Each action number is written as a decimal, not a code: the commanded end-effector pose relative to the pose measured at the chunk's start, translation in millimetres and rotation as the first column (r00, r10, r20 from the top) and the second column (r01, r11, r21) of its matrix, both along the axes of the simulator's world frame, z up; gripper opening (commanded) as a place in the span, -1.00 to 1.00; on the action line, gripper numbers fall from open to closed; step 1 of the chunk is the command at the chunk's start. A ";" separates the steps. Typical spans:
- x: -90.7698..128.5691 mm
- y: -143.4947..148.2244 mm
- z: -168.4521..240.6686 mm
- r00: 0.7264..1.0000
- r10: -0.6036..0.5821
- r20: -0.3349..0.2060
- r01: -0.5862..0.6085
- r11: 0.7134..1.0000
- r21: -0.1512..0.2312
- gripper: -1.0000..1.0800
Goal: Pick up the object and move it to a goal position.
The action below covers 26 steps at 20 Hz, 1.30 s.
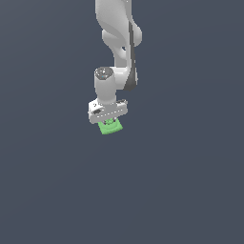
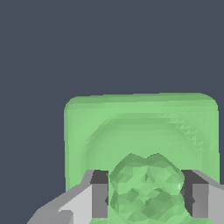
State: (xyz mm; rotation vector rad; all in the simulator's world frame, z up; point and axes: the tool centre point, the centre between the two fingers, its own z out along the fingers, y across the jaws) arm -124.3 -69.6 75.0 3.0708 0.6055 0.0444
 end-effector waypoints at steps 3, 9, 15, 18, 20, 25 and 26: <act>11.6 22.0 27.1 1.000 0.000 -0.002 0.000 1.000 0.000 -1.00; 32.4 60.5 74.4 1.000 -0.001 -0.007 0.001 1.000 -0.001 -1.00; 55.4 101.3 124.6 1.000 -0.001 -0.013 0.001 1.000 0.000 -1.00; 67.3 121.8 149.5 1.000 -0.002 -0.016 0.002 1.000 0.001 -1.00; 75.5 135.2 166.0 1.000 -0.002 -0.018 0.002 1.000 0.001 -1.00; 94.2 164.9 202.2 1.000 -0.002 -0.022 0.002 1.000 0.003 -1.00; 97.6 170.3 208.7 1.000 -0.002 -0.022 0.002 1.000 0.003 -1.00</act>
